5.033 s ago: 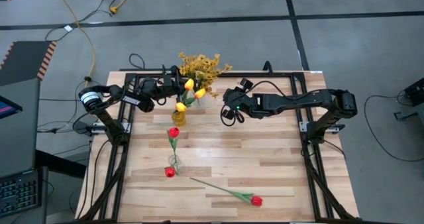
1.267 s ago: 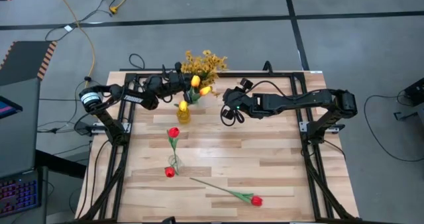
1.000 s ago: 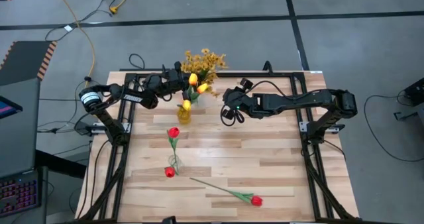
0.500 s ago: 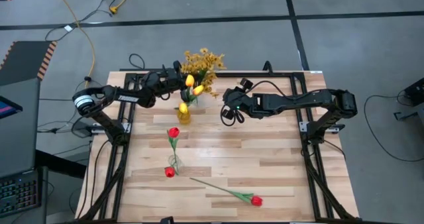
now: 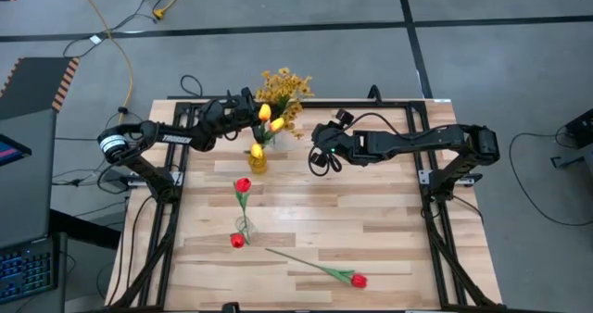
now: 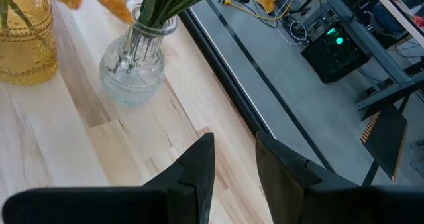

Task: Sort flowers into vase by color
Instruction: Put the yellow flowers into the top transparent vase

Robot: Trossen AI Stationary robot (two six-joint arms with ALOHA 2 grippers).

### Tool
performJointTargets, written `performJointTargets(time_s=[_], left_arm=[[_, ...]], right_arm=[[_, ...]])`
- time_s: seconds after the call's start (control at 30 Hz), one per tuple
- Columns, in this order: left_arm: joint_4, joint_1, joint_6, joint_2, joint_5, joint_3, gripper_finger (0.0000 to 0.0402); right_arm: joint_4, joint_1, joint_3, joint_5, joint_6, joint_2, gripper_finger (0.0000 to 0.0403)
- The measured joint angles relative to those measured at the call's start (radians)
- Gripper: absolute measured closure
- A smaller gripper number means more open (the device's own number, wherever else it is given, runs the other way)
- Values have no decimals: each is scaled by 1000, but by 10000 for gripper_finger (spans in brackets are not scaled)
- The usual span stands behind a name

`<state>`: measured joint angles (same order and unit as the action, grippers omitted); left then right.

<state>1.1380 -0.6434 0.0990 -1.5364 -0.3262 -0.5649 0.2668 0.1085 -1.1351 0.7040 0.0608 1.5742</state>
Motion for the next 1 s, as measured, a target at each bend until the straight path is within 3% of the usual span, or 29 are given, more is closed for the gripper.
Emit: performJointTargets(time_s=[0.33,1.0], left_arm=[[95,0,20,0,25,77,401],[-18,1,28,0,23,128,401]], right_arm=[[0,0,0,0,0,0,267],[0,0,0,0,0,0,267]])
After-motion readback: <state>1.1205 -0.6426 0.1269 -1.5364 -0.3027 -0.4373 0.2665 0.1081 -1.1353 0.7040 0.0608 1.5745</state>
